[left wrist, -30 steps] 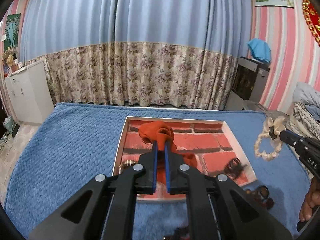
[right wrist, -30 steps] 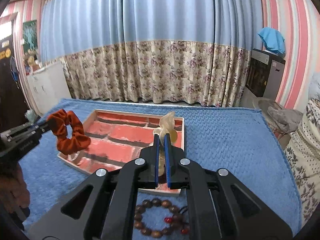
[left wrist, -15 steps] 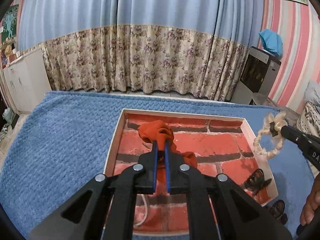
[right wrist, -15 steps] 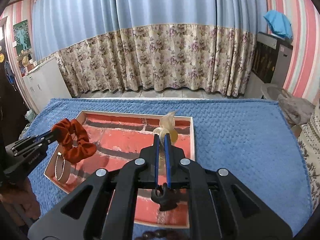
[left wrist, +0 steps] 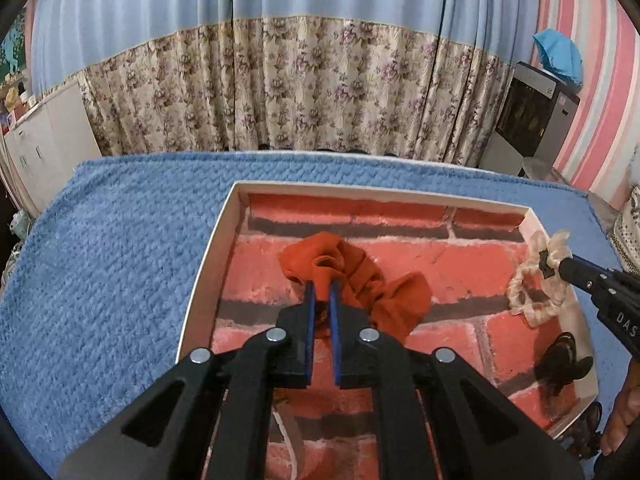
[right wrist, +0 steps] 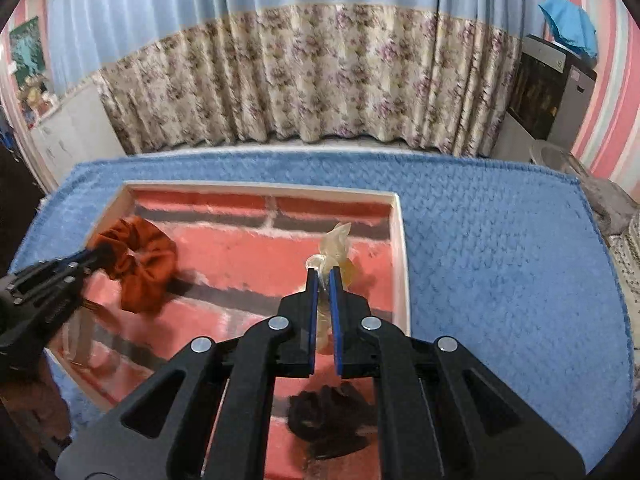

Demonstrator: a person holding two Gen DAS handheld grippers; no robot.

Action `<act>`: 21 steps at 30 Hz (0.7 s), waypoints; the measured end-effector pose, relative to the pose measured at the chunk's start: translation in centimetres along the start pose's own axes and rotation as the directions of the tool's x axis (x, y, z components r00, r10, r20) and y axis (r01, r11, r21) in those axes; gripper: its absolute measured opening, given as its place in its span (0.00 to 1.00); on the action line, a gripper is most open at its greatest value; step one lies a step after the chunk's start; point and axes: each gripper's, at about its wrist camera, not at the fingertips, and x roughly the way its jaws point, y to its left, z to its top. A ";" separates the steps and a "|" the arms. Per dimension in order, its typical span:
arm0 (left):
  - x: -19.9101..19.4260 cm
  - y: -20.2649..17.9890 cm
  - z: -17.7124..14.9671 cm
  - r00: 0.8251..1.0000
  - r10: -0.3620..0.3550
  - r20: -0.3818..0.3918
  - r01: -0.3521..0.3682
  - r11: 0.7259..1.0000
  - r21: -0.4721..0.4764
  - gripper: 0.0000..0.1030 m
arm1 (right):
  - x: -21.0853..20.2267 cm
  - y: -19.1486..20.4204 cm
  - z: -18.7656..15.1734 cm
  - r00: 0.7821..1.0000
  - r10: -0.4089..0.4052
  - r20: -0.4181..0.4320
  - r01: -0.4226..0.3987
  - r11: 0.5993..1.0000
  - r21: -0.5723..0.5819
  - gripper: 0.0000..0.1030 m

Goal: Organize jewelry
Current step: 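Open both tools to drop the scrunchies in the tray, then withdraw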

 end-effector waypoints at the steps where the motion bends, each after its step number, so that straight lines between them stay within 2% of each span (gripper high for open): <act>1: 0.2 0.1 -0.1 1.000 -0.001 -0.009 0.001 1.000 -0.003 0.06 | 0.3 -0.1 -0.2 1.000 -0.006 -0.009 0.006 1.000 0.000 0.07; 10: 1.9 -0.1 -0.5 0.997 0.055 -0.059 -0.053 0.998 0.025 0.10 | 2.8 -0.9 -0.9 0.996 -0.044 -0.073 0.043 0.999 -0.015 0.13; 11: 1.9 0.0 -0.6 0.997 0.058 -0.059 -0.057 0.998 0.022 0.11 | 2.8 -0.8 -1.0 0.996 -0.055 -0.064 0.054 0.998 -0.023 0.21; 12: 2.0 0.0 -0.7 0.996 0.059 -0.059 -0.058 0.998 0.019 0.16 | 2.6 -0.8 -1.2 0.997 -0.060 -0.058 0.059 0.998 -0.030 0.28; 13: 2.0 0.2 -0.7 0.996 0.064 -0.058 -0.063 0.998 0.015 0.31 | 2.5 -0.8 -1.3 0.997 -0.065 -0.051 0.063 0.997 -0.035 0.38; 15: 1.7 0.5 -0.8 0.995 0.085 -0.048 -0.085 0.996 -0.002 0.56 | 2.1 -0.9 -1.6 0.997 -0.063 -0.049 0.062 0.998 -0.029 0.40; 17: 1.1 0.8 -0.9 0.996 0.072 -0.042 -0.073 0.997 -0.012 0.57 | 1.4 -1.2 -1.7 0.998 -0.061 -0.032 0.061 0.998 -0.015 0.47; 21: -1.0 0.9 -1.3 0.999 0.052 -0.012 -0.053 0.999 -0.009 0.57 | -1.6 -1.8 -2.0 0.999 -0.037 0.020 0.037 0.999 0.003 0.51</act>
